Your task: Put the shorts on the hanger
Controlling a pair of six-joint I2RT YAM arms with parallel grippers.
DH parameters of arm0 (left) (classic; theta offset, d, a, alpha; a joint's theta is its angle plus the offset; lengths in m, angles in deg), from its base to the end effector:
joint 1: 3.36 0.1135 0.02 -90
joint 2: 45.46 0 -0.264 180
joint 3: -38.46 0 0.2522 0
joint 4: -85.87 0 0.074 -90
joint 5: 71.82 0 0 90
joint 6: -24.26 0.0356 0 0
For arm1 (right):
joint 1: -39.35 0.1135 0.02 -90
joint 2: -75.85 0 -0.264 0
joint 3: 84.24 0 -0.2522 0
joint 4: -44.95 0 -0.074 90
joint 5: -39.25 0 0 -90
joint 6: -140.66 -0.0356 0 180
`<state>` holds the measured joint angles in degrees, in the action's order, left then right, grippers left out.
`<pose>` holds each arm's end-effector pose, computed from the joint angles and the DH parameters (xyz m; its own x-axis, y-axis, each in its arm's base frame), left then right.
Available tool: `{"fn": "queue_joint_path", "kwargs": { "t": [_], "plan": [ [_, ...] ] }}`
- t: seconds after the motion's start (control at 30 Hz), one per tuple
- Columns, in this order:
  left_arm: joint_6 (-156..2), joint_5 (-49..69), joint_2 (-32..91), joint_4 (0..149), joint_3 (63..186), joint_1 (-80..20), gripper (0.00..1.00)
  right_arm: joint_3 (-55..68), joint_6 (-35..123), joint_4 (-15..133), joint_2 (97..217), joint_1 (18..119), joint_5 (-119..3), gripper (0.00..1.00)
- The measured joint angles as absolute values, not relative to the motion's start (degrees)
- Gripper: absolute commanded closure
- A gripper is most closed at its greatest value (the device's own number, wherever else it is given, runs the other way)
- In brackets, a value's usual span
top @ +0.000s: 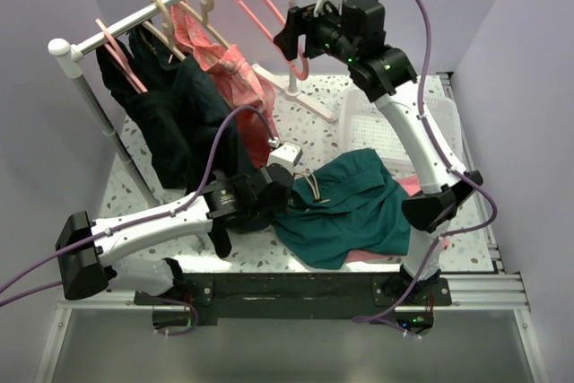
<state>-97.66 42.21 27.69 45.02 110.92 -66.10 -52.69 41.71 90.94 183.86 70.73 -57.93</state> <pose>0.1390 -0.2382 0.2925 -0.6133 0.1359 -0.7781 0.4100 0.8967 -0.1665 0.3412 0.2133 0.5176 -0.1785 0.0720 -0.9813 -0.6024 0.7806 0.1668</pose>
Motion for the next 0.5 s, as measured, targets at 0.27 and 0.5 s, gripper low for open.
{"fn": "queue_joint_path", "kwargs": {
  "t": [0.27,0.5],
  "plan": [
    [-97.6,42.2,27.7,44.8,110.9,-66.1,1.00,-53.4,44.5,94.0,187.0,71.5,-54.5,0.46],
    [-97.6,42.2,27.7,44.6,110.9,-66.1,1.00,-53.3,45.6,94.5,187.1,71.5,-54.3,0.51]
  ]
}}
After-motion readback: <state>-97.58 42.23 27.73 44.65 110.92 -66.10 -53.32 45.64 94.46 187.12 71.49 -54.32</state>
